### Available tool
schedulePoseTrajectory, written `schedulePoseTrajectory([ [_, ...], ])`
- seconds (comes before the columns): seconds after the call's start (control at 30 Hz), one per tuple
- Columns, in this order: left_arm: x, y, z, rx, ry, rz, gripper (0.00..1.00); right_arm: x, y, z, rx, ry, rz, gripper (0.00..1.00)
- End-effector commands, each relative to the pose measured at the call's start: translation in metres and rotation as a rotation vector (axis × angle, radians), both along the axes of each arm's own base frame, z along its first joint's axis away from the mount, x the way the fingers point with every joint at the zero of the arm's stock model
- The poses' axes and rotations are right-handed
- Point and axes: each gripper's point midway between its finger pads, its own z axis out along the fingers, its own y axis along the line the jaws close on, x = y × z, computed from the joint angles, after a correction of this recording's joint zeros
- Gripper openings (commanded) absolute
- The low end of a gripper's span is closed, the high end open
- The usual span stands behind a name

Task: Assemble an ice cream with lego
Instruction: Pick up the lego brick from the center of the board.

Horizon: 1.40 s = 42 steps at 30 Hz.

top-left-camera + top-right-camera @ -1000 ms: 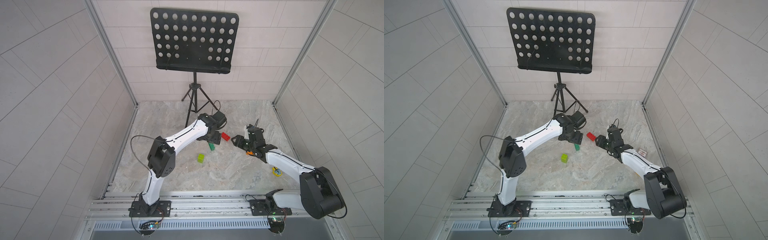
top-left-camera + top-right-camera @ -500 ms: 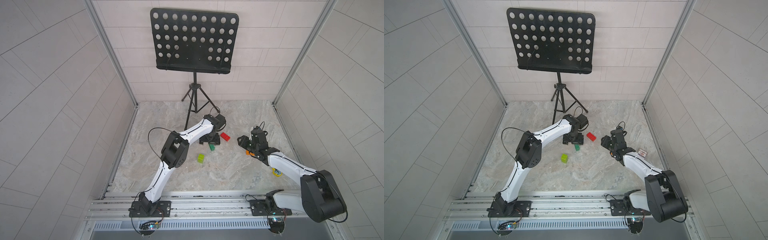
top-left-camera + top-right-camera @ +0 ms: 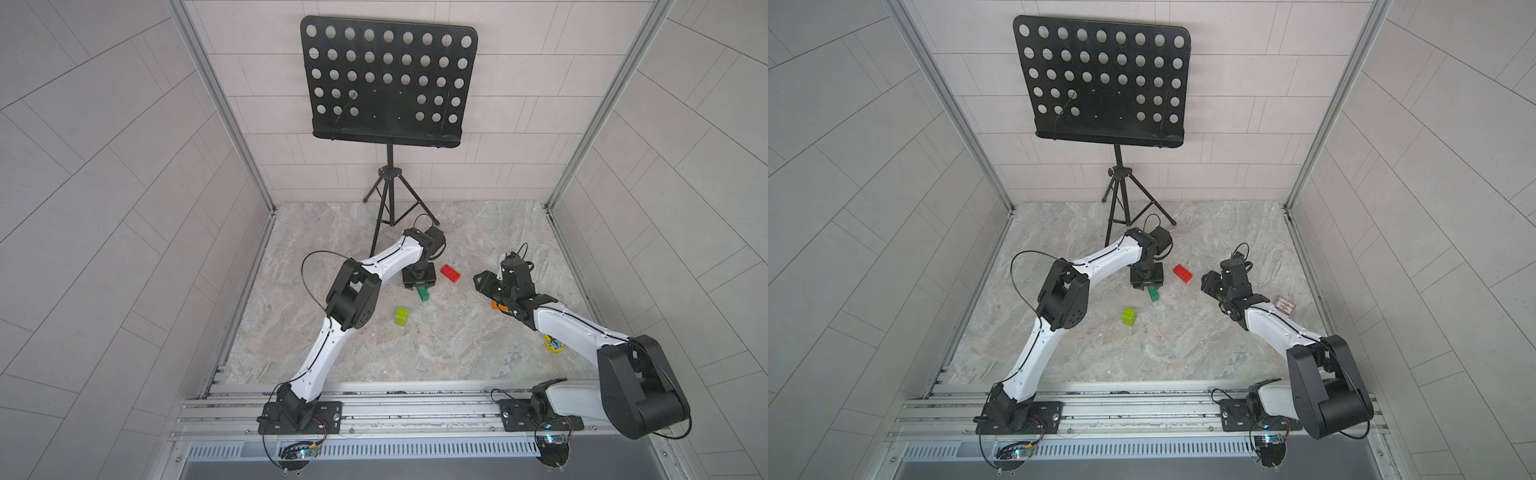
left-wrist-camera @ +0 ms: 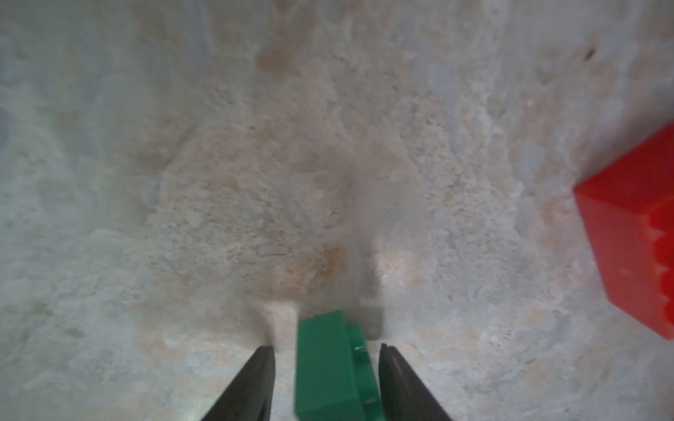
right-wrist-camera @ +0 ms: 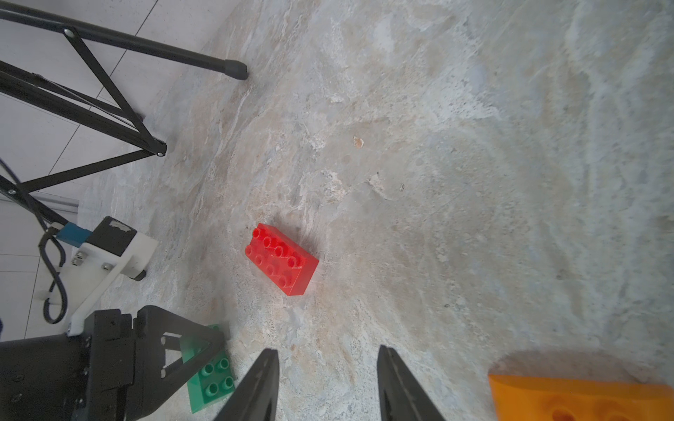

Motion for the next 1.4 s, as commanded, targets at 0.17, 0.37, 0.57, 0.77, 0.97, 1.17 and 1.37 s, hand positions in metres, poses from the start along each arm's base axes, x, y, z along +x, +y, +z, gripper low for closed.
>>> schedulePoseTrajectory([
  [0.17, 0.011, -0.012, 0.012, -0.13, 0.003, -0.004, 0.18, 0.004, 0.01, -0.002, 0.012, 0.014, 0.058, 0.49],
  [0.37, 0.027, -0.002, 0.054, -0.372, -0.053, 0.015, 0.06, 0.015, 0.046, 0.019, 0.134, -0.061, 0.202, 0.52],
  [0.57, 0.039, 0.028, 0.098, -0.662, -0.142, 0.084, 0.04, 0.014, 0.109, 0.044, 0.316, -0.125, 0.433, 0.6],
  [0.77, 0.031, 0.019, 0.105, -0.788, -0.193, 0.087, 0.02, -0.002, 0.166, 0.045, 0.339, -0.066, 0.638, 0.64],
  [0.97, 0.018, 0.007, 0.098, -0.817, -0.215, 0.068, 0.02, -0.001, 0.161, 0.022, 0.215, -0.003, 0.61, 0.65],
  [1.17, 0.013, -0.005, 0.099, -0.834, -0.215, 0.046, 0.01, -0.005, 0.167, 0.009, 0.149, 0.051, 0.644, 0.65],
  [1.37, 0.005, -0.014, 0.096, -0.852, -0.179, 0.026, 0.02, -0.008, 0.177, 0.003, 0.125, 0.068, 0.681, 0.62],
])
